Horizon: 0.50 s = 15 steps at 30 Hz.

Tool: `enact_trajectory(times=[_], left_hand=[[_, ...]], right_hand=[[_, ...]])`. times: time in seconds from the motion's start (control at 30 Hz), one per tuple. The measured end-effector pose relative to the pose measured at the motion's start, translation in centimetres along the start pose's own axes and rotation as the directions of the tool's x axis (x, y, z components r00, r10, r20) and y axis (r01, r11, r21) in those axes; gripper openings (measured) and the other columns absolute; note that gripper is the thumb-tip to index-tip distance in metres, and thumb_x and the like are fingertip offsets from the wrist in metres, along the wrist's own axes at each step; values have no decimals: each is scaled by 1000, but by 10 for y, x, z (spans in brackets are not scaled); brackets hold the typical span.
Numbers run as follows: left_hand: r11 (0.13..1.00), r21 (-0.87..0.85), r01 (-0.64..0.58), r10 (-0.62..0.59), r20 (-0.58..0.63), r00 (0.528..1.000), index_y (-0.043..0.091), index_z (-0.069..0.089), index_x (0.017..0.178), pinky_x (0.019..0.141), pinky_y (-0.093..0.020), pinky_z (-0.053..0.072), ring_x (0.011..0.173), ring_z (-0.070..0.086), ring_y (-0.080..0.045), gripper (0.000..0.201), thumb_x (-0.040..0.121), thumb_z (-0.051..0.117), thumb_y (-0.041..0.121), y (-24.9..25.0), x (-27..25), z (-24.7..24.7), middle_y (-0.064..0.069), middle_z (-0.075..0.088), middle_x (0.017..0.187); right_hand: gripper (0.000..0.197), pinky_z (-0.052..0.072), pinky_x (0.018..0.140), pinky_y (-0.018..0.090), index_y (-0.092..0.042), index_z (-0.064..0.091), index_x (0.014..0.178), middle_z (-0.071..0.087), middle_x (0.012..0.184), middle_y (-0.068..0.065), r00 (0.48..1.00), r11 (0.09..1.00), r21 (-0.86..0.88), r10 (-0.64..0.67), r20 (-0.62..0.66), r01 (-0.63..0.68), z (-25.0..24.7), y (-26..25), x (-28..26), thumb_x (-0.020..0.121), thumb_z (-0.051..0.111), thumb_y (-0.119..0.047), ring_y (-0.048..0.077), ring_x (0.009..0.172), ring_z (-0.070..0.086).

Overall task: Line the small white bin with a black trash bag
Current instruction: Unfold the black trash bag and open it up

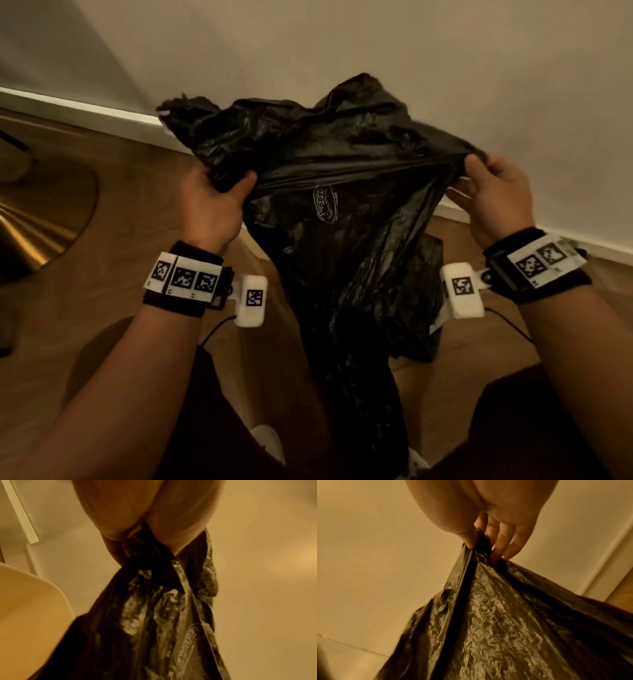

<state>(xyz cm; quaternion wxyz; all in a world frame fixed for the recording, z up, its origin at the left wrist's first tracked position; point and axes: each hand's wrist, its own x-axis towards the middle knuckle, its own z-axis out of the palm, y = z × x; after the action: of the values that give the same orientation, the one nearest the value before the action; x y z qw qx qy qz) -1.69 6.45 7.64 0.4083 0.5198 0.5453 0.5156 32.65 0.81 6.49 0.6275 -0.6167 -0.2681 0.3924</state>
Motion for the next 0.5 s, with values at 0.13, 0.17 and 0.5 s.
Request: enact_trajectory(times=[0.13, 0.17, 0.5], left_hand=[[998, 27, -58, 60, -58, 997, 13, 68, 109, 86, -22, 55, 103, 68, -6, 29, 82, 77, 17, 0, -2, 1, 5, 71, 108], [998, 12, -58, 59, -62, 996, 15, 69, 107, 84, -21, 54, 103, 68, -6, 26, 83, 77, 19, 0, -2, 1, 6, 71, 107], [943, 331, -20, 40, -53, 998, 14, 22, 148, 117, -35, 31, 139, 36, -14, 106, 68, 84, 44, -8, -2, -3, 0, 35, 149]], right_hand=[[16, 54, 76, 37, -21, 62, 81, 67, 97, 10, 1000, 998, 63, -19, -14, 19, -4, -4, 1, 96, 56, -20, 26, 88, 67], [19, 55, 75, 36, -20, 62, 78, 68, 96, 10, 1000, 996, 82, -28, -11, 29, -3, -5, 0, 96, 56, -19, 27, 88, 67], [9, 55, 81, 39, -15, 52, 91, 63, 96, 12, 982, 998, -12, -55, 178, 58, 16, 6, -13, 98, 57, -18, 22, 87, 66]])
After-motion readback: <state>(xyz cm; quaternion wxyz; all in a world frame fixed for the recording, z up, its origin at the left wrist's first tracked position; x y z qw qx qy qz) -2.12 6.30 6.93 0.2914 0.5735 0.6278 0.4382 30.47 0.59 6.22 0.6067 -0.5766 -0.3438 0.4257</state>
